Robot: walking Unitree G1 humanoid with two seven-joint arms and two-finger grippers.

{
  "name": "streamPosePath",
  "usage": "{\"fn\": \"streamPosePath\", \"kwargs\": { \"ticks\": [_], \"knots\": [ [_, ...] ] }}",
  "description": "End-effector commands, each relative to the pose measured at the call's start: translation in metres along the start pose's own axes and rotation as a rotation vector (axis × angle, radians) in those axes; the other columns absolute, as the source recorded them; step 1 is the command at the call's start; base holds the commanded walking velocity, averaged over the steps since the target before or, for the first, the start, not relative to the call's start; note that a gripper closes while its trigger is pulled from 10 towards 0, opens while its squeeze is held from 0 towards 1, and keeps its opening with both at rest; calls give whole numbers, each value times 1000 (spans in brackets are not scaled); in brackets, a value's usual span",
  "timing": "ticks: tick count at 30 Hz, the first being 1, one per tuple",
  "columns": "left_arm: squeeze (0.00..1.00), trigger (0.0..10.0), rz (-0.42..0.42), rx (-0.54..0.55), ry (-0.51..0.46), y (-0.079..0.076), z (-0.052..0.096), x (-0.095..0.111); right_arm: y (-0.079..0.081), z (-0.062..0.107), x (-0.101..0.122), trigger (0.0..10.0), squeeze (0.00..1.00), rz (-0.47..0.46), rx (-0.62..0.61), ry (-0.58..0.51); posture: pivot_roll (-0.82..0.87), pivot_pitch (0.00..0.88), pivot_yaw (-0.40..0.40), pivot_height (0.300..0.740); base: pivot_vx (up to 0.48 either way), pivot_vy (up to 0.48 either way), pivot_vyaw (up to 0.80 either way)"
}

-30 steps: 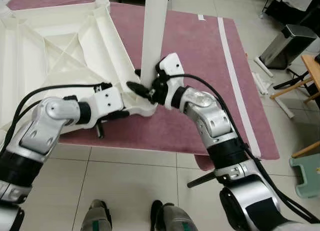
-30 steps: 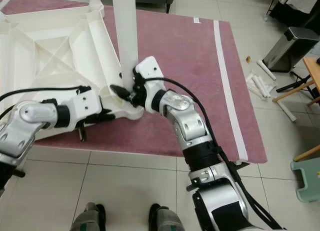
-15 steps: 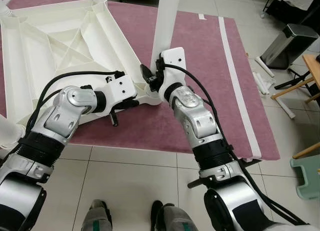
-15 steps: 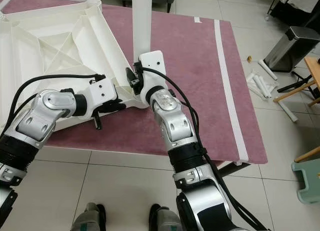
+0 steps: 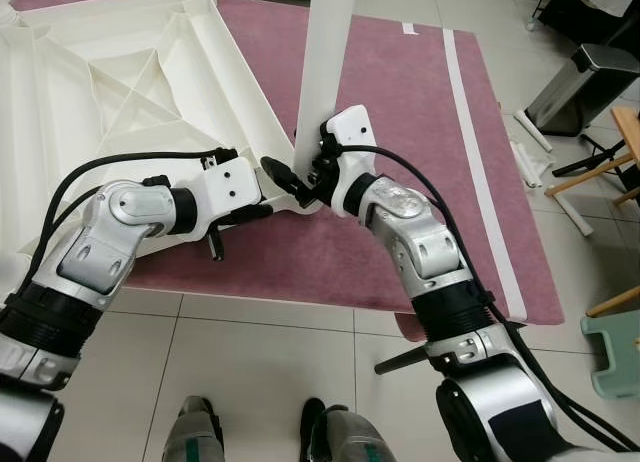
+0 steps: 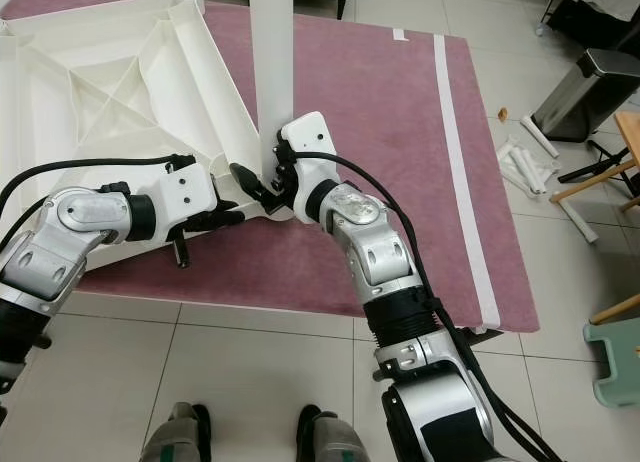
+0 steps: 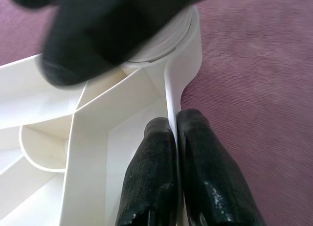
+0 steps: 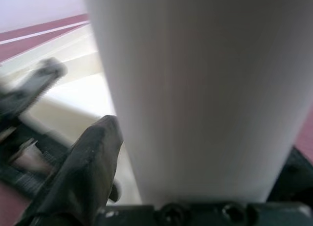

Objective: Building children table

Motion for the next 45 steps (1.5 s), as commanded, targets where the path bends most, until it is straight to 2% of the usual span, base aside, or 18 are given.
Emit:
{"fn": "streamPosePath", "kwargs": {
  "ticks": [1,4,8,9,10,11,21,23,24,25,28,29,31,33,35,42,43,45],
  "knots": [
    [0,0,-105,-178,-93,-24,5,28,13,3,0,10000,0,14,123,-24,174,199,-64,740,0,0,0],
    [0,0,-103,-230,-90,-41,16,25,21,15,-10,10000,0,39,260,-2,178,199,-69,740,0,0,0],
    [0,0,-99,-243,-84,-47,21,23,21,17,-16,9216,0,37,284,15,181,199,-72,740,0,0,0],
    [0,0,-95,-249,-80,-50,24,22,20,18,-19,4196,0,36,296,23,183,198,-74,740,0,0,0],
    [0,0,-95,-249,-80,-50,24,22,20,18,-19,4196,0,36,296,23,183,198,-74,740,0,0,0],
    [0,0,-92,-252,-75,-52,27,21,20,20,-20,0,0,25,316,19,185,197,-75,740,0,0,0],
    [0,0,-85,-251,-71,-55,31,20,27,30,-15,0,0,-67,437,-44,185,195,-74,740,0,0,0],
    [0,0,-74,-211,-80,-46,22,22,20,17,-30,0,0,-35,273,63,181,199,-73,740,0,0,0],
    [0,0,-74,-211,-80,-46,22,22,20,17,-30,0,0,-35,273,63,181,199,-73,740,0,0,0],
    [0,0,-68,-183,-88,-38,15,23,15,9,-39,0,0,-37,153,132,181,201,-72,740,0,0,0],
    [0,0,-68,-183,-88,-38,15,23,15,9,-39,0,0,-37,153,132,181,201,-72,740,0,0,0],
    [0,0,-53,-150,-98,-29,8,26,11,3,-49,0,0,-49,31,202,179,202,-71,740,0,0,0],
    [0,0,-53,-150,-98,-29,8,26,11,3,-49,0,0,-49,31,202,179,202,-71,740,0,0,0],
    [0,0,-43,-117,-97,-19,-2,26,11,-1,-57,0,0,-61,-94,270,171,205,-63,740,0,0,0],
    [0,0,-14,-72,-106,-2,-22,31,15,-3,-69,0,0,-120,-317,375,163,206,-54,740,0,0,0],
    [0,0,5,-58,-117,6,-33,36,18,-3,-73,0,0,-174,-448,421,161,205,-46,740,0,0,0],
    [0,0,13,-56,-115,9,-36,36,24,-7,-69,4588,0,-223,-496,398,161,207,-41,740,0,0,0],
    [0,0,15,-57,-113,10,-36,35,26,-9,-66,4588,0,-238,-492,373,161,207,-41,740,0,0,0]
  ]
}}
Point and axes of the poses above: a point about 5 cm out from each wrist's last joint towards the gripper, its own z axis pointing back from the gripper into the wrist, its own x axis along the axis of the wrist's last joint, y = z × x, the point moved 3 cm from there along -z, pointing out of the wrist towards the gripper, and after that the axes turned 11 degrees about z, right-handed, at the moved point
